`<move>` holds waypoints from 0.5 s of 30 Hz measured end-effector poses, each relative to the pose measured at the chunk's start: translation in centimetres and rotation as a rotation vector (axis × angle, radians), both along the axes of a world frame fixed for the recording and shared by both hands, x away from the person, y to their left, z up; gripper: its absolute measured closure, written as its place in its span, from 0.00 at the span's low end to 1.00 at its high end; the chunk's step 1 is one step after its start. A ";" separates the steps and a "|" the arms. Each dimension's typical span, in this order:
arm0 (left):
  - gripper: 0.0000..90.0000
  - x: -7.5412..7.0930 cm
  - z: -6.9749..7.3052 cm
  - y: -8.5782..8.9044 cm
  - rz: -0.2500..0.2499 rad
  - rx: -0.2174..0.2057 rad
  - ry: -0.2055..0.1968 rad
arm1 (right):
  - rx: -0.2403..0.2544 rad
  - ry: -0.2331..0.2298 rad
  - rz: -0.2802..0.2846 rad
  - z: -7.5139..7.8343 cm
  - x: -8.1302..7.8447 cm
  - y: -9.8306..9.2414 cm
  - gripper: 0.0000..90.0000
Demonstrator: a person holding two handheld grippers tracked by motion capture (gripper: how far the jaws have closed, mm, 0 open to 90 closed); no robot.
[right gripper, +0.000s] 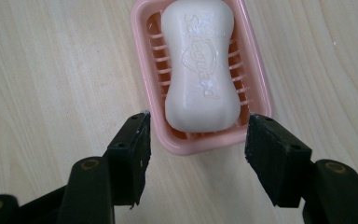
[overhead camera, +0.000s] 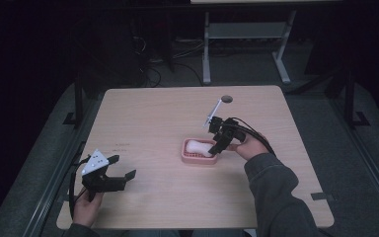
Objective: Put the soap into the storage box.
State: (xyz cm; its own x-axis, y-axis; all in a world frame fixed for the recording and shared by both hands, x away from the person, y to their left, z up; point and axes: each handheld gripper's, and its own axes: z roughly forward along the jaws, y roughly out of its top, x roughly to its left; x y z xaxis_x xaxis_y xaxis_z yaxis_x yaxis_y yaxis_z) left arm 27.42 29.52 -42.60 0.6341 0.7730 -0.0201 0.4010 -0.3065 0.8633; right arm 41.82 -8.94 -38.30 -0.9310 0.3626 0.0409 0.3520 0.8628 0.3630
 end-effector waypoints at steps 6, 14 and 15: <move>0.16 0.0 0.0 0.0 0.001 0.001 0.000 | 0.010 -0.004 -0.010 0.1 -0.4 -0.8 0.44; 0.16 0.0 0.0 0.0 0.001 0.001 0.002 | 0.020 -0.008 -0.030 0.2 -1.0 -2.0 0.44; 0.16 0.0 0.0 0.0 0.001 0.001 0.002 | 0.020 -0.008 -0.030 0.2 -1.0 -2.0 0.44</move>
